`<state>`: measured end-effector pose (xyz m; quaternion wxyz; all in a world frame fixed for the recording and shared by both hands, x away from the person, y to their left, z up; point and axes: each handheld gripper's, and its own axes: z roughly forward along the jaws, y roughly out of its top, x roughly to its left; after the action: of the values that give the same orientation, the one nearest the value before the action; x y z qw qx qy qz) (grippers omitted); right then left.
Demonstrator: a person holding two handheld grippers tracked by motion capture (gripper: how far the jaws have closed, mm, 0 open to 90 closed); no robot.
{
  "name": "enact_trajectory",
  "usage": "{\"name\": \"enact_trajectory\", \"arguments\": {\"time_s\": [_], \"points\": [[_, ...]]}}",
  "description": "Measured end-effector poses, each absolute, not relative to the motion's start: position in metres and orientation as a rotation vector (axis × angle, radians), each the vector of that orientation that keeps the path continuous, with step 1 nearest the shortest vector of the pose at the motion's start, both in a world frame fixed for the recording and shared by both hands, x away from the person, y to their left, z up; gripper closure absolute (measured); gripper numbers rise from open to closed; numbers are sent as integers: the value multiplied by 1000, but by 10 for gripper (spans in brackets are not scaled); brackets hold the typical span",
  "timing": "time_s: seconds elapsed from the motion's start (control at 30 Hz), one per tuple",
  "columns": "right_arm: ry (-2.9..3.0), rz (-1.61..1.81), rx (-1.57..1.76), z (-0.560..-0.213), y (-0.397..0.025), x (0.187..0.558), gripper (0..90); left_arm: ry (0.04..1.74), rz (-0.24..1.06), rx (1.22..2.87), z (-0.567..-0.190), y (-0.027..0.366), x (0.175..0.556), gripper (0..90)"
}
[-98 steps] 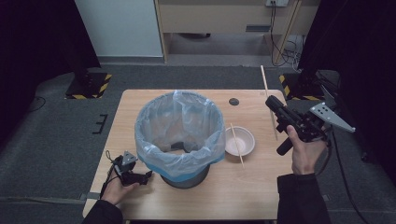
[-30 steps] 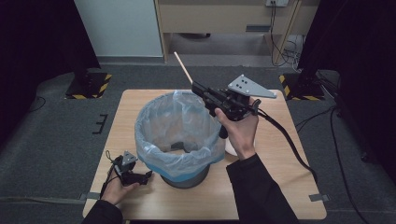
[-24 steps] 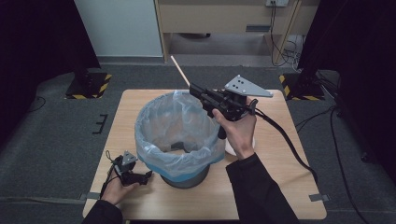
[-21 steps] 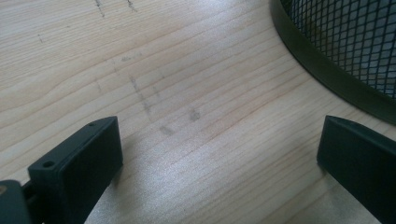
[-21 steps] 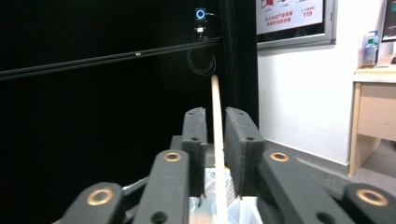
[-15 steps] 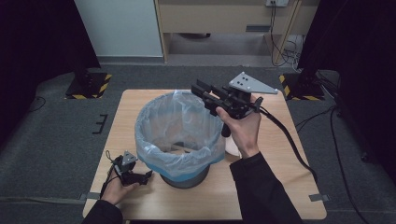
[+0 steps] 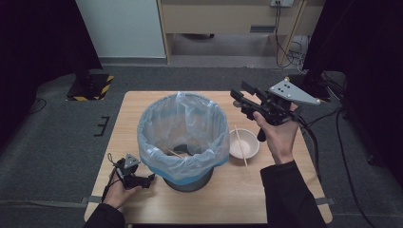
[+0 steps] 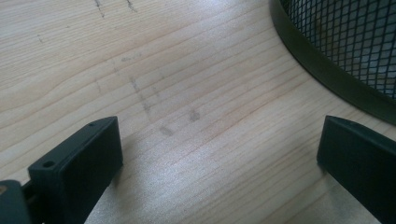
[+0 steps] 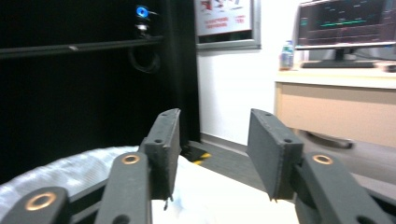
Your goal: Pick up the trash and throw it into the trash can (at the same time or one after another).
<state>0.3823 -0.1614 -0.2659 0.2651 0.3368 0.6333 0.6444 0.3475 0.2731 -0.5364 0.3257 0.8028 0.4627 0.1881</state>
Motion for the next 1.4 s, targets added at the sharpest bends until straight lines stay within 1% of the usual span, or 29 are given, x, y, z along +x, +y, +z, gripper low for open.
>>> {"name": "enact_trajectory", "arguments": {"time_s": [0.23, 0.63, 0.7, 0.73, 1.0, 1.2, 1.3, 1.4], "points": [[1702, 1703, 978, -298, -185, 383, 450, 1213, 493, 2104, -536, 273, 348, 0], [1709, 1483, 1205, -376, -210, 395, 430, 1213, 494, 2104, -536, 273, 348, 0], [1747, 1415, 1230, -388, -212, 400, 402, 1213, 494, 2104, -536, 273, 348, 0], [1755, 1398, 1230, -393, -213, 401, 419, 1213, 494, 2104, -536, 273, 348, 0], [1879, 1276, 1306, -435, -211, 413, 442, 1213, 493, 2104, -536, 273, 348, 0], [1954, 1188, 1349, -457, -207, 416, 489, 1213, 493, 2104, -536, 273, 348, 0], [1999, 1162, 1361, -467, -203, 417, 498, 1213, 493, 2104, -536, 273, 348, 0], [2042, 1132, 1385, -476, -200, 419, 530, 1213, 493, 2104, -536, 273, 348, 0]]}}
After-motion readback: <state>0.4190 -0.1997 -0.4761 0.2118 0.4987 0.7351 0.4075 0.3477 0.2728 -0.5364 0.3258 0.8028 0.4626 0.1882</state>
